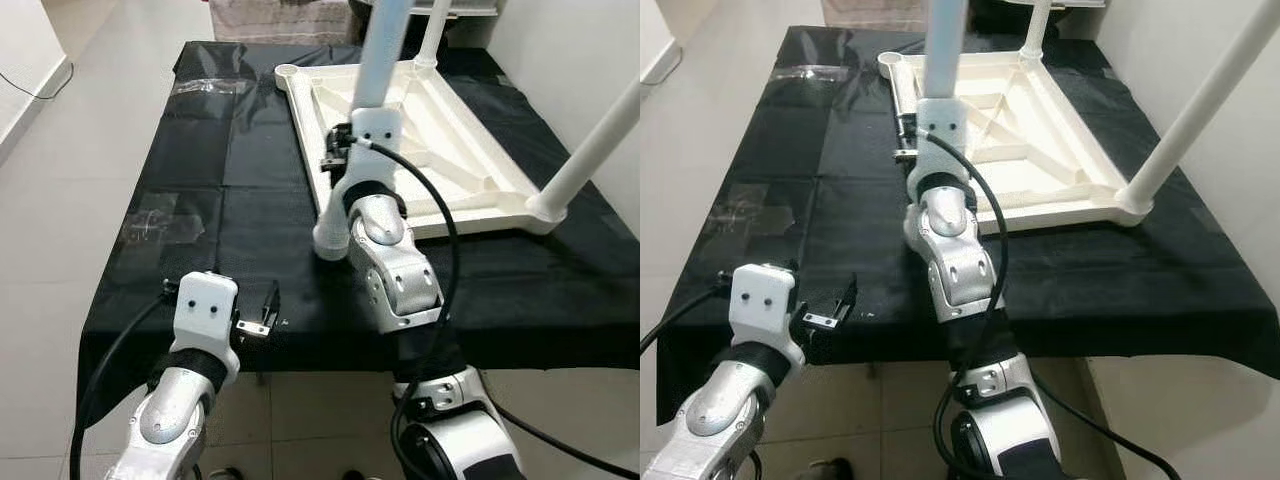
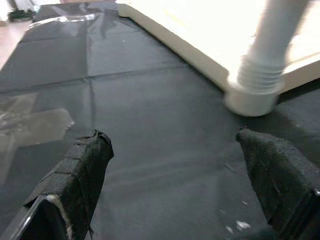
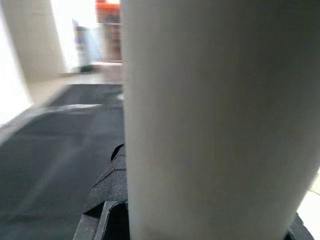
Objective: Building children table
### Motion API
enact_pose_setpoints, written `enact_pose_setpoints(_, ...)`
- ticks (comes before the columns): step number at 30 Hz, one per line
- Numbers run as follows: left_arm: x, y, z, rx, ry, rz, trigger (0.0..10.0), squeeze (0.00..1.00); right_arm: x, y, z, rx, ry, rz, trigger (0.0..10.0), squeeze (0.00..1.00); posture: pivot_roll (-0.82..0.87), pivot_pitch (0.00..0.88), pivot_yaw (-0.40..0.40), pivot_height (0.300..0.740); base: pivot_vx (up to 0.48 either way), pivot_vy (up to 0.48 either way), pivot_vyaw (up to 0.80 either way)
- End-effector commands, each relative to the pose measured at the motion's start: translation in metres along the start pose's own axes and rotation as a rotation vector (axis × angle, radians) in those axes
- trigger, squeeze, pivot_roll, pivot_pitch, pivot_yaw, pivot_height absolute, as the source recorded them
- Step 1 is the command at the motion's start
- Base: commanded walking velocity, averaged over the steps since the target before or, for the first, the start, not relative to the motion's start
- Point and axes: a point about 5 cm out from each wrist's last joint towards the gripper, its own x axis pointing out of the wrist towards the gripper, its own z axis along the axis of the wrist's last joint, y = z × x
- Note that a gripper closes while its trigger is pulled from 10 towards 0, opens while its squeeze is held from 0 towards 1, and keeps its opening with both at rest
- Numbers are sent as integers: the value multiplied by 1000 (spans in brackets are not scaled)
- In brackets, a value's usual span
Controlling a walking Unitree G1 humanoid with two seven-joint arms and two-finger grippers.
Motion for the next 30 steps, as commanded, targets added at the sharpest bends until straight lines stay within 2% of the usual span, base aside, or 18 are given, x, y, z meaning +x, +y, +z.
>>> enact_pose_setpoints(1,0,0,-4,4,15,-2,10000,0,-32,29,-51,20,274,-93,10000,0,96,180,-104,740,0,0,0)
enact_pose_setpoints(4,0,0,-5,5,12,-2,10000,0,-35,31,-49,46,290,-176,10000,0,95,178,-104,740,0,0,0)
enact_pose_setpoints(7,0,0,-4,6,11,-1,10000,0,-35,30,-49,56,304,-201,10000,0,97,179,-109,740,0,0,0)
enact_pose_setpoints(9,1,2,-4,10,9,2,10000,0,-32,24,-50,54,338,-296,10000,0,99,180,-108,740,0,0,0)
enact_pose_setpoints(10,1,4,-5,12,9,4,10000,0,-28,14,-51,12,354,-383,10000,0,98,182,-109,740,0,0,0)
enact_pose_setpoints(25,2,3,-5,14,8,1,10000,0,-26,7,-47,-89,363,-540,10000,0,100,185,-107,740,0,0,0)
enact_pose_setpoints(27,3,4,-6,17,8,2,10000,0,-26,8,-46,-72,380,-547,10000,0,101,186,-107,740,0,0,0)
enact_pose_setpoints(28,3,4,-6,17,8,2,10000,0,-25,12,-46,-33,390,-505,10000,0,100,186,-107,740,0,0,0)
enact_pose_setpoints(30,3,4,-6,17,8,2,10000,0,-23,15,-44,-17,383,-464,10000,0,100,186,-107,740,0,0,0)
